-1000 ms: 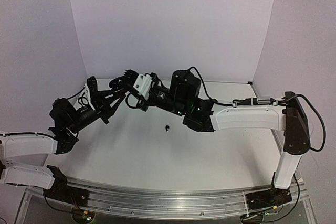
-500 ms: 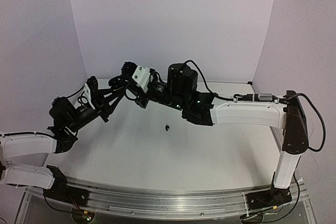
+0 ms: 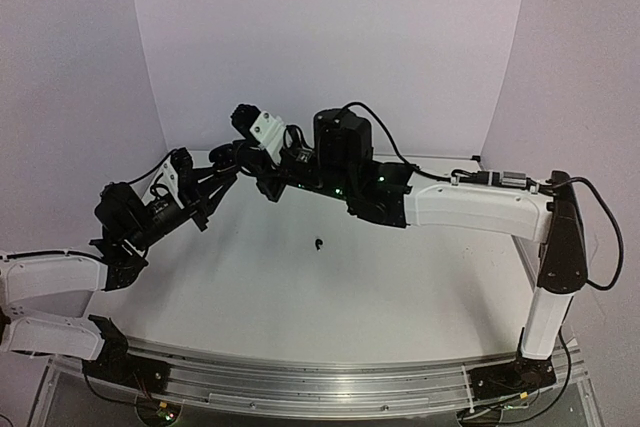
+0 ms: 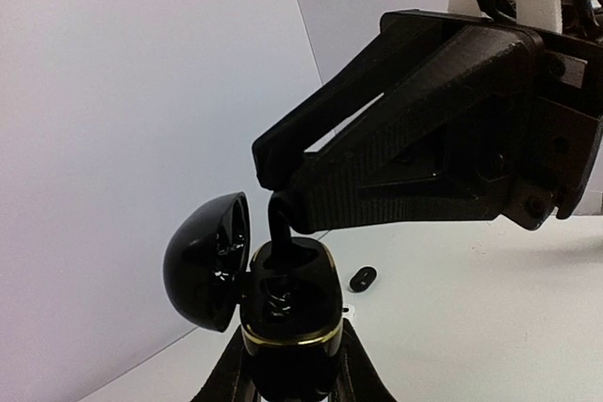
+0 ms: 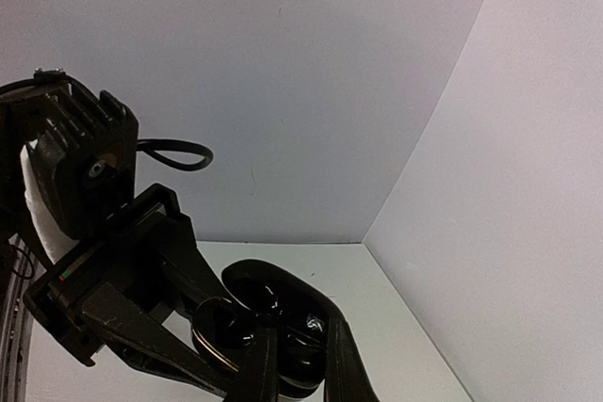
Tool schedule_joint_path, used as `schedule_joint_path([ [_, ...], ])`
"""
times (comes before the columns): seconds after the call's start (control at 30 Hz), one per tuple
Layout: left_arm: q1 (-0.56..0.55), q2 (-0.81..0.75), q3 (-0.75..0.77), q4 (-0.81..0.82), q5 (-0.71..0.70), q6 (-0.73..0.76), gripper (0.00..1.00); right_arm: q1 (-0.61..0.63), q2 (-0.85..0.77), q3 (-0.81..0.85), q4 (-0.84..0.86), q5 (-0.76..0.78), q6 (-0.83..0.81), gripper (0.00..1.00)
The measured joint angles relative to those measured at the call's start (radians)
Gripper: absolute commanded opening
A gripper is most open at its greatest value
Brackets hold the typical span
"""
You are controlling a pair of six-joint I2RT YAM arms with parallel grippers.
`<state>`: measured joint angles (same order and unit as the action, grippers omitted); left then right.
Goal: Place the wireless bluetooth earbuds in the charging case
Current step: Insert the right earbud into the right side groove of the charging case.
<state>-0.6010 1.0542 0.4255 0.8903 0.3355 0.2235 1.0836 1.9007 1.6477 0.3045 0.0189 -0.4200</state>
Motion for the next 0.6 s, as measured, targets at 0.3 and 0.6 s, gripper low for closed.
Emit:
schedule_joint_path([
  [0.3, 0.008, 0.0, 0.013, 0.004, -0.031, 0.031, 0.0, -0.002, 0.044, 0.097, -0.066, 0.038, 0.124, 0.0],
  [0.6, 0.009, 0.0, 0.013, 0.002, -0.041, 0.037, 0.0, -0.002, 0.052, 0.118, -0.09, 0.052, 0.167, 0.0],
])
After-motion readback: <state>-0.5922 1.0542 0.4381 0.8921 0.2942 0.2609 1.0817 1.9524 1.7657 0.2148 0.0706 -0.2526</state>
